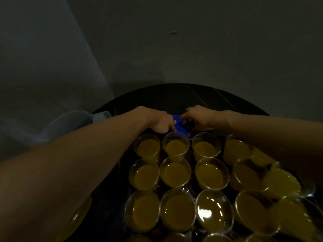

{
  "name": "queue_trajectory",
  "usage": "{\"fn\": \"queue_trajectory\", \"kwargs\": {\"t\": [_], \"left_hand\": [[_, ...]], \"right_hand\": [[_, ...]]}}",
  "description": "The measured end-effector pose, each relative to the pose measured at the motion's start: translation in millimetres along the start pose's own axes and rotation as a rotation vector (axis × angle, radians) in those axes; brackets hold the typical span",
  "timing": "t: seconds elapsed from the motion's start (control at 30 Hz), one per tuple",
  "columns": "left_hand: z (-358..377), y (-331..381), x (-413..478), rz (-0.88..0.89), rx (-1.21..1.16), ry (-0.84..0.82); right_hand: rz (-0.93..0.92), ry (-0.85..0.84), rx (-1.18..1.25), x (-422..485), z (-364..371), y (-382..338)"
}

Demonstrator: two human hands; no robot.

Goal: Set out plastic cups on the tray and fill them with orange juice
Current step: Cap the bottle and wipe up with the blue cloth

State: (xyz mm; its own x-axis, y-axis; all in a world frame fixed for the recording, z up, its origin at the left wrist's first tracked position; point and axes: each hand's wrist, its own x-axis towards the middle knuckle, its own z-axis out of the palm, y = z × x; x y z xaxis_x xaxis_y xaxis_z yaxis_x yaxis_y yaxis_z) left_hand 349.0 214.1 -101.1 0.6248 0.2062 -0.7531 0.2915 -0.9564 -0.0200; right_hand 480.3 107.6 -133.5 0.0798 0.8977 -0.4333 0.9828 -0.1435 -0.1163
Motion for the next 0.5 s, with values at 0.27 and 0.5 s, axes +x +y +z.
{"fn": "queue_trajectory", "kwargs": {"t": [0.27, 0.5], "left_hand": [[10.4, -40.8, -17.0, -0.042, 0.032, -0.139], [12.8, -60.9, -18.0, -0.043, 0.041, -0.173]], "right_hand": [[-0.111, -0.095, -0.070, 42.5, -15.9, -50.4], [-0.162, -0.129, -0.051, 61.2, -18.9, -65.3]]}}
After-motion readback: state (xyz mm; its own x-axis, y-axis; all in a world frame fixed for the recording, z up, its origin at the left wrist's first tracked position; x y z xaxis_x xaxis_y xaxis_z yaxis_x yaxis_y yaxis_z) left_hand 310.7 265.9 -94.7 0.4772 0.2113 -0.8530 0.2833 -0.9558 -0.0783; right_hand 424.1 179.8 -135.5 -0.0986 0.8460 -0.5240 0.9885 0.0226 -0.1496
